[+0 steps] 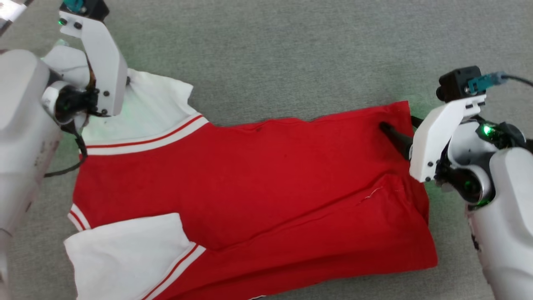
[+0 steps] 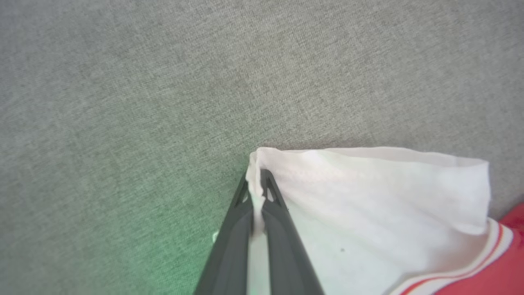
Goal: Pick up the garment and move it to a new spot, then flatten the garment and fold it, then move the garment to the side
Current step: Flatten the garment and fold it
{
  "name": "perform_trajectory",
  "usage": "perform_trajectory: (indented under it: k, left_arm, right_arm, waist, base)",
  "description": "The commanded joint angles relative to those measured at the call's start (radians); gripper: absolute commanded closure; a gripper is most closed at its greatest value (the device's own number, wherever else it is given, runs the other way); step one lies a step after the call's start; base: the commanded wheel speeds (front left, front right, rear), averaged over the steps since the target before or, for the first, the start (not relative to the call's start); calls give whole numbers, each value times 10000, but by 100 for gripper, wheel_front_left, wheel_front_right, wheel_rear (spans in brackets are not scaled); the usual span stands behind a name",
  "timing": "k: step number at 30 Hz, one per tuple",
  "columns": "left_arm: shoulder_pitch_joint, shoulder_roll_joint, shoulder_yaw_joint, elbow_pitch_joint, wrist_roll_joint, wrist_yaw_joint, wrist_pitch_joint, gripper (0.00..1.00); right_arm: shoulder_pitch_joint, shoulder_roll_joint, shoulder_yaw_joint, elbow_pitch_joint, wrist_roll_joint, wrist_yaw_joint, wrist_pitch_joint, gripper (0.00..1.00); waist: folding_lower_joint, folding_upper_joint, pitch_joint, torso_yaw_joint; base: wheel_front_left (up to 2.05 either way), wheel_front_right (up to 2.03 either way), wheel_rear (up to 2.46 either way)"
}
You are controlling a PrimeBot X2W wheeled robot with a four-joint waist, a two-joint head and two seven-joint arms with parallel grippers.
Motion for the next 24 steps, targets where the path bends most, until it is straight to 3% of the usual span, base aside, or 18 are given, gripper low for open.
perform_trajectory:
  k: [1, 2, 11, 24]
  left_arm:
    - [199, -109, -152, 194, -5, -43, 3, 100]
    - [210, -160, -164, 220, -25, -50, -46, 100]
    - [237, -459, -119, 419, -293, -116, -704, 100]
    - [810, -166, -135, -663, -881, -67, -427, 100]
  right_arm:
    - [-106, -70, 152, 444, 117, -16, 365, 86]
    - [-165, -142, 230, 602, 89, -16, 520, 100]
    - [-236, -563, 275, 849, 38, -16, 504, 100]
    - [1177, -1828, 222, -529, 268, -16, 602, 100]
  waist:
    - [0, -1, -48, 118]
    - [0, -1, -78, 156]
    - [0, -1, -780, 595]
    - [0, -1, -2432, 1470]
  base:
    - [0, 0, 0]
    - [0, 0, 0]
    - [0, 0, 0]
    - [0, 0, 0]
